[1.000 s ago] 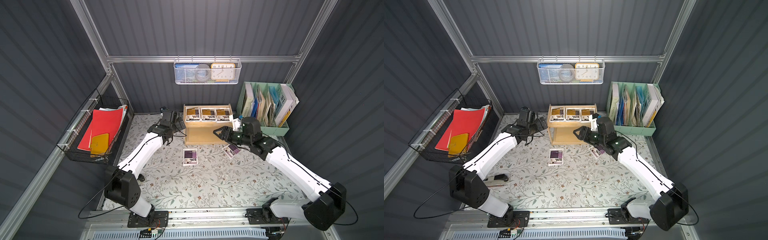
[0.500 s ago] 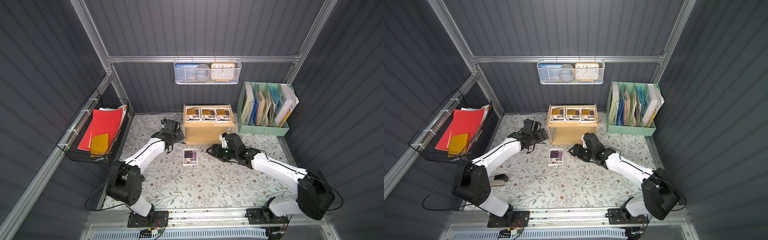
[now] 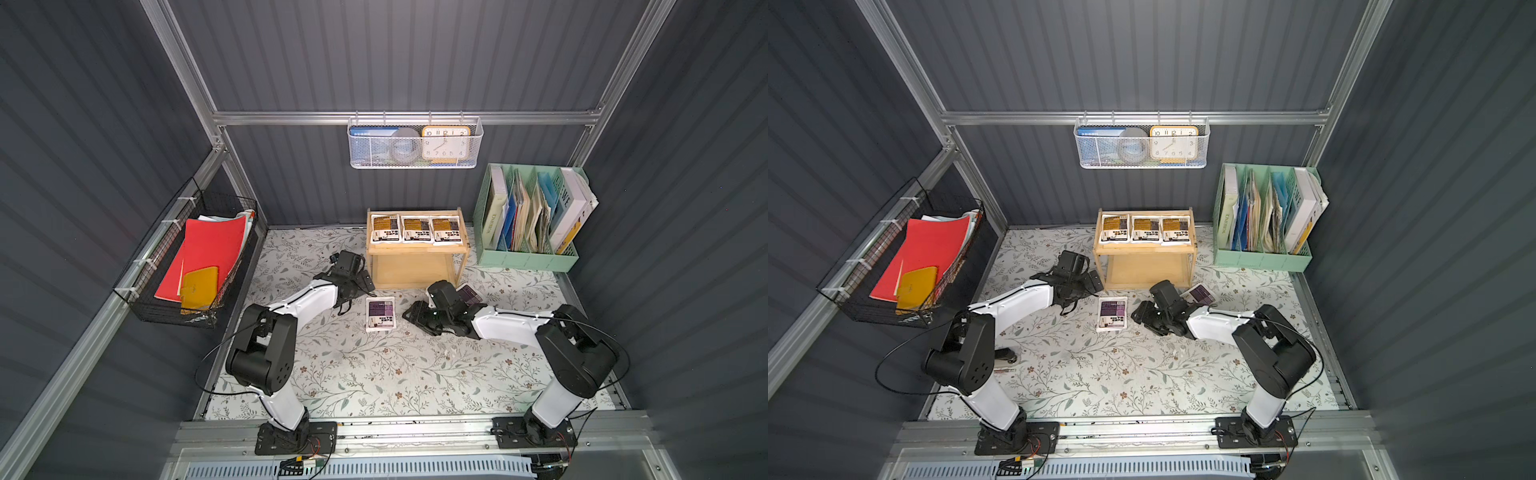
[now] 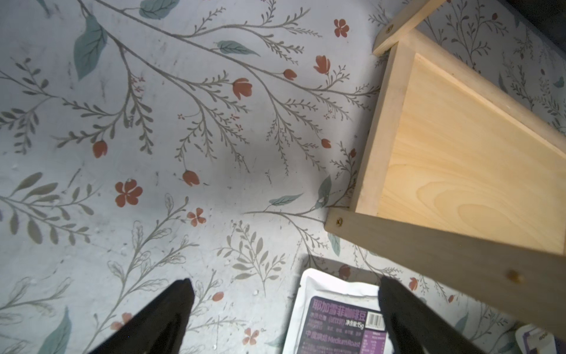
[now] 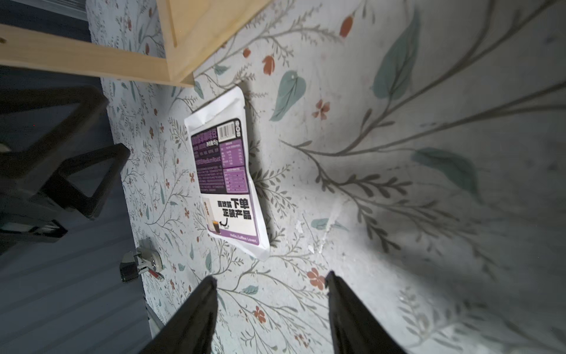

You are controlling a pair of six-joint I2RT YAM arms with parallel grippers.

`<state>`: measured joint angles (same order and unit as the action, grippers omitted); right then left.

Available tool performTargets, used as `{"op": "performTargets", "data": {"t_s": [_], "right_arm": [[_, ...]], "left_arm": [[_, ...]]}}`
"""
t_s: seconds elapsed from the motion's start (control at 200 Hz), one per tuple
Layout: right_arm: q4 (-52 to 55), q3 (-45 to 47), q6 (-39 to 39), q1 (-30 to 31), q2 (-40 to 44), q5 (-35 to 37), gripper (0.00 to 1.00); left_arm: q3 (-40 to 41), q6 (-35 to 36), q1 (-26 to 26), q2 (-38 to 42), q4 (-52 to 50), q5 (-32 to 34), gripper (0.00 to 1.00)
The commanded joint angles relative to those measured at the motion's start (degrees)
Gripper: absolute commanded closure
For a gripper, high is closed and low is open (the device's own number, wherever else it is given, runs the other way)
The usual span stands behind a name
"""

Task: Place the bagged coffee beans on the shelf by color
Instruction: Adjust the bagged coffee beans at the center of the board.

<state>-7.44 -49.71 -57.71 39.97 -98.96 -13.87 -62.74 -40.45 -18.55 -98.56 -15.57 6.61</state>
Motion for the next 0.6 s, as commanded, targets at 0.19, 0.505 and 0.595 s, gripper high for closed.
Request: {"op": "performTargets", "data": {"t_s": [0.19,0.505,0.595], "right_arm": [[-5.8,-3.2,-5.2,4.4,-7.3,0.3,0.4],[-10.9,-1.3,-10.5,4.9,-10.5,1.1,0.42],[-12.3,-0.7,-11.6,4.9,-11.1,1.3,0.42]], "left_arm": [[4.7,-0.4,0.2,0.5,2.3,-1.3,0.0],[4.6,0.2,-0.2,-2.8,-1.6,0.2,0.0],[3.5,0.2,-0.5,-3.8,-3.5,1.6,0.0]]}}
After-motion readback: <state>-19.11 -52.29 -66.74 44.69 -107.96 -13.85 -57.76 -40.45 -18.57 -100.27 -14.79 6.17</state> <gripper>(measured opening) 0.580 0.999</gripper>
